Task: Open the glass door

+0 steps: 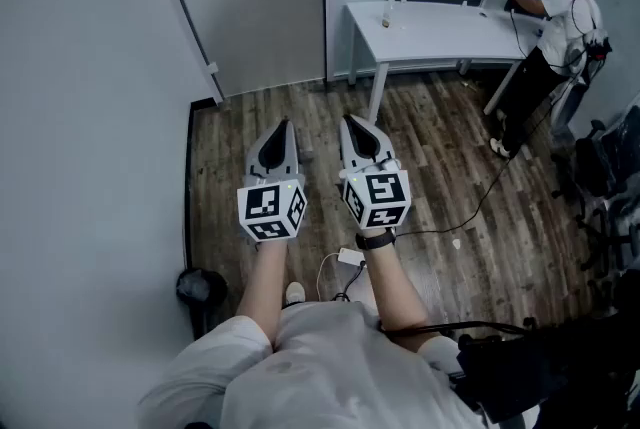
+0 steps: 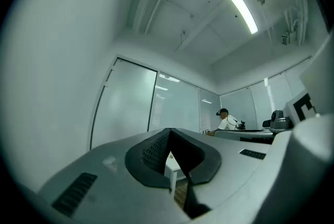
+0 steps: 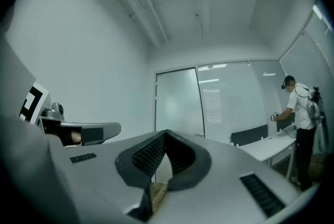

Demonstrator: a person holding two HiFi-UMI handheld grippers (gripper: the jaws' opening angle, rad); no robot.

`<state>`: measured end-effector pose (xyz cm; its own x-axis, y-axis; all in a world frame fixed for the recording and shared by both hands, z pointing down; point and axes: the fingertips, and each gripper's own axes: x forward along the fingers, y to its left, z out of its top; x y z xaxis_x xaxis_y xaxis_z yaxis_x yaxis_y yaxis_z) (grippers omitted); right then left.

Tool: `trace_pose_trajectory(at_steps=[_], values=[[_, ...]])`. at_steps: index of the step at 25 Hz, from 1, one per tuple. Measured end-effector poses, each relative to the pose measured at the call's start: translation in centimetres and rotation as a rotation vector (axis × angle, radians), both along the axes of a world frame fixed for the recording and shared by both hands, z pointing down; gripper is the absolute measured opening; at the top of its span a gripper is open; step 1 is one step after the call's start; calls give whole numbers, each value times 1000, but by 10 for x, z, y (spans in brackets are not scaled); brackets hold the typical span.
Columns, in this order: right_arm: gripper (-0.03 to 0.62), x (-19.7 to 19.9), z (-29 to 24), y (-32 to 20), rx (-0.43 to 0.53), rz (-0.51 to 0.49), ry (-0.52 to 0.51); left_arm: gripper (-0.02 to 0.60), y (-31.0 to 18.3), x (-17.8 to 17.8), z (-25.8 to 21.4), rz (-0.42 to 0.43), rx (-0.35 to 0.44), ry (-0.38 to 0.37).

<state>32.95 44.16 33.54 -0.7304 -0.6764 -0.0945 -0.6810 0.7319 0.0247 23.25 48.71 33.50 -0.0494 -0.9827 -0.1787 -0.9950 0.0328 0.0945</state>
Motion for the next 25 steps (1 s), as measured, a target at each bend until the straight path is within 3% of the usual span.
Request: trace_pose_trajectory(at_steps=[8,16,25], values=[[3,-43,-2,4,14,17,39,2,-9,-33,7,38,-26,-1],[3,-38,0,4,29,101,47,2,-19,-30,16,117,-35,-26],[3,-53,10,-7,-3,136,17,2,-30,-49,17,160,-9,4]])
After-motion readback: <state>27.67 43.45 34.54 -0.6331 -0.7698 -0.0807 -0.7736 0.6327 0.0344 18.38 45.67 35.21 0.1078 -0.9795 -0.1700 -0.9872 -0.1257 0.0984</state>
